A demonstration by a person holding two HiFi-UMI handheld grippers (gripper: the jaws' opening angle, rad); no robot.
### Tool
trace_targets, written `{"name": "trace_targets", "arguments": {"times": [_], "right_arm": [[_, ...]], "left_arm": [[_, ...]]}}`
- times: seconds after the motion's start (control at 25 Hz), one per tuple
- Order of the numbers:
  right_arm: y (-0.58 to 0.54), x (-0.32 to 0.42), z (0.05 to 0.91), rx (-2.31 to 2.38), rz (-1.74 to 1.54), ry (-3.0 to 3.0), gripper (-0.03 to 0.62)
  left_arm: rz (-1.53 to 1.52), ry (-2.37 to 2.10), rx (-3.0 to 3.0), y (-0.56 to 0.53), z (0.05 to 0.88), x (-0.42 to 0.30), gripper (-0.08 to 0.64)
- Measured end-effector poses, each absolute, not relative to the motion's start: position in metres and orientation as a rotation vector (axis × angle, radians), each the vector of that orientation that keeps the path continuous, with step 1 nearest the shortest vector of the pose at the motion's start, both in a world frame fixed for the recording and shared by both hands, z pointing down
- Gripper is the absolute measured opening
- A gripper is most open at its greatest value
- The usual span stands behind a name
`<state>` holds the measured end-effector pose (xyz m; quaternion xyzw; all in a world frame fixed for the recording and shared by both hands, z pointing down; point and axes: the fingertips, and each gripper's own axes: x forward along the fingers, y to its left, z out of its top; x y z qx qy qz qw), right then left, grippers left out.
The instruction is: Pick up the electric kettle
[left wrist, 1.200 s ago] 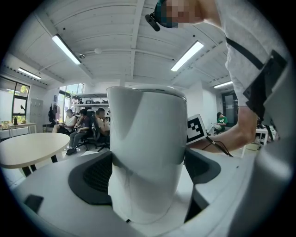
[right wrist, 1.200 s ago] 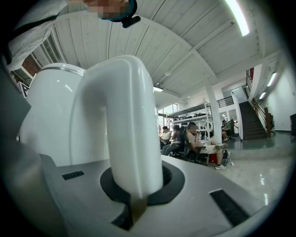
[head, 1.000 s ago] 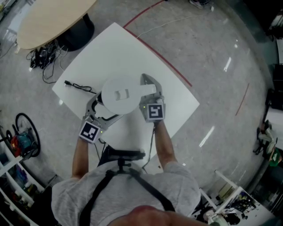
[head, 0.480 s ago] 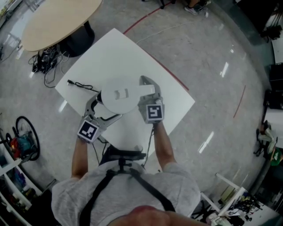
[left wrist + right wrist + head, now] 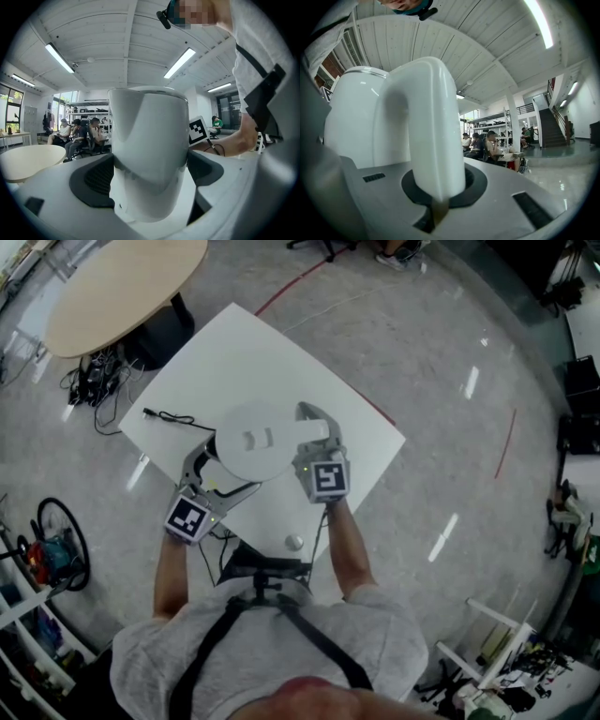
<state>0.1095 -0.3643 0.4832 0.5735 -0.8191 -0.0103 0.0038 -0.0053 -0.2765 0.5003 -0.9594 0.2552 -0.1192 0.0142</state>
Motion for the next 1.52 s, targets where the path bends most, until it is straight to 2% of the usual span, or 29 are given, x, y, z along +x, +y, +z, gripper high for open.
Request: {"name": "trace_targets", "arguments": {"times": [1.52], "right_arm": [[-0.212, 0.098, 0.436, 1.893, 0.042, -2.488, 0.009]], "left_arm": [[-0.261, 0.666, -2.999, -0.138, 0.446, -0.023, 0.501]]}}
